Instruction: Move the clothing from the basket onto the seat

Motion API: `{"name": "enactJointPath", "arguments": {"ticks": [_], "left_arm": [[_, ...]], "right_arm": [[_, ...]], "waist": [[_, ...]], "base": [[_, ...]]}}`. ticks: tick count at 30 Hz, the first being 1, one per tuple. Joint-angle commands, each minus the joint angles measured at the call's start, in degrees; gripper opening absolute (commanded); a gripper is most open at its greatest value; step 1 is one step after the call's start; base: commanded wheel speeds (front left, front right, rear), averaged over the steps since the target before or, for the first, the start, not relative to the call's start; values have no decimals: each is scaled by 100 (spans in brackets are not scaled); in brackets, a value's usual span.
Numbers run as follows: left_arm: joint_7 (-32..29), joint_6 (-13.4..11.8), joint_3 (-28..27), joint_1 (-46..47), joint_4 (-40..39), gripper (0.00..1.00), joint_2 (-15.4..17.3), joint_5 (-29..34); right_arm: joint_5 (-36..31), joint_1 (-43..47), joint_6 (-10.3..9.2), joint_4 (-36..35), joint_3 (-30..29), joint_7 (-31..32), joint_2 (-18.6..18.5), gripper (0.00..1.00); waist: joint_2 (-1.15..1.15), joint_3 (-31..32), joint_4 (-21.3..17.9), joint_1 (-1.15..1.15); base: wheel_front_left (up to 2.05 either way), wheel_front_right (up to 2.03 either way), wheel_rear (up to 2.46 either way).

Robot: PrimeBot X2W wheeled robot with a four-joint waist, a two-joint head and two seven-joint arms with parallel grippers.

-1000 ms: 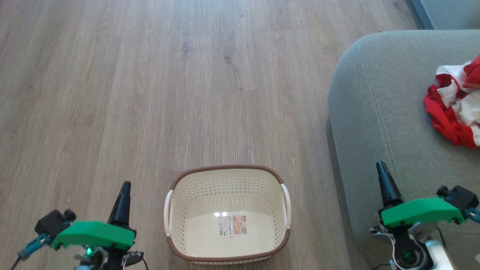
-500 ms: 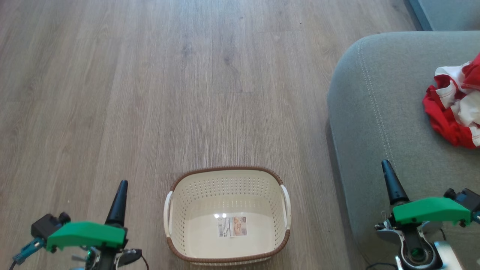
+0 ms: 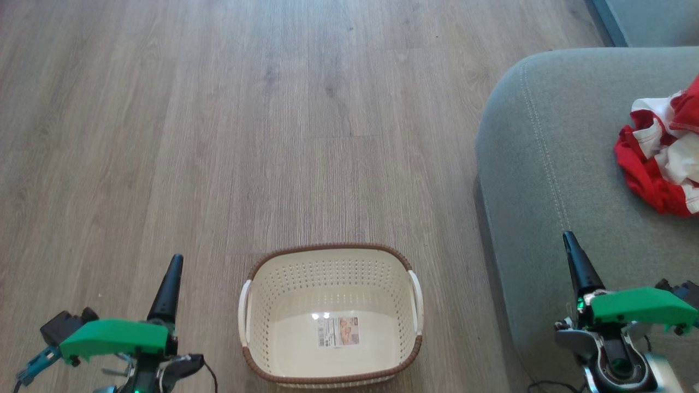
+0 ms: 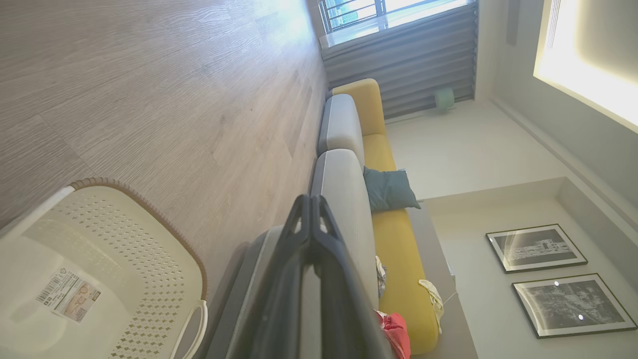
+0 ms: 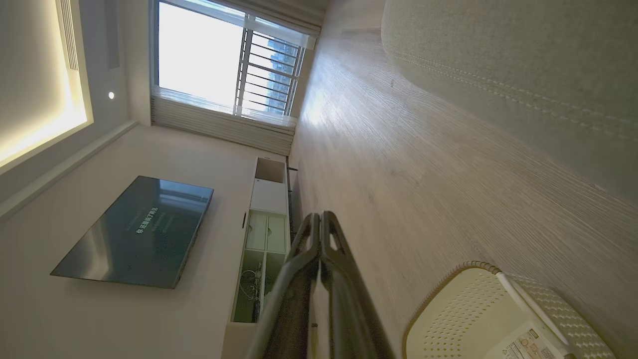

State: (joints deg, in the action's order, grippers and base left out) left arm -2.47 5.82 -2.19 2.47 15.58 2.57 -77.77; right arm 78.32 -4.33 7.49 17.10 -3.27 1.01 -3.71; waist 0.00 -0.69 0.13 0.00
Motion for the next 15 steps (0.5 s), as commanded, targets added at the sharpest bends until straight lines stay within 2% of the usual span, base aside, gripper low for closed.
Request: {"name": "enactJointPath", "arguments": {"ticks": [1, 15], "left_arm": [[-52, 40, -224, 299, -172, 0, 31, -163], [-288, 126, -365, 348, -159, 0, 31, -1025]], "right_arm": [[178, -182, 0, -235, 61, 56, -55, 0], [1085, -174, 0, -290, -88, 299, -43, 0]], "waist": [[0, 3, -1, 0], [0, 35, -9, 0]], "base": [[0, 0, 0], [0, 0, 0]]}}
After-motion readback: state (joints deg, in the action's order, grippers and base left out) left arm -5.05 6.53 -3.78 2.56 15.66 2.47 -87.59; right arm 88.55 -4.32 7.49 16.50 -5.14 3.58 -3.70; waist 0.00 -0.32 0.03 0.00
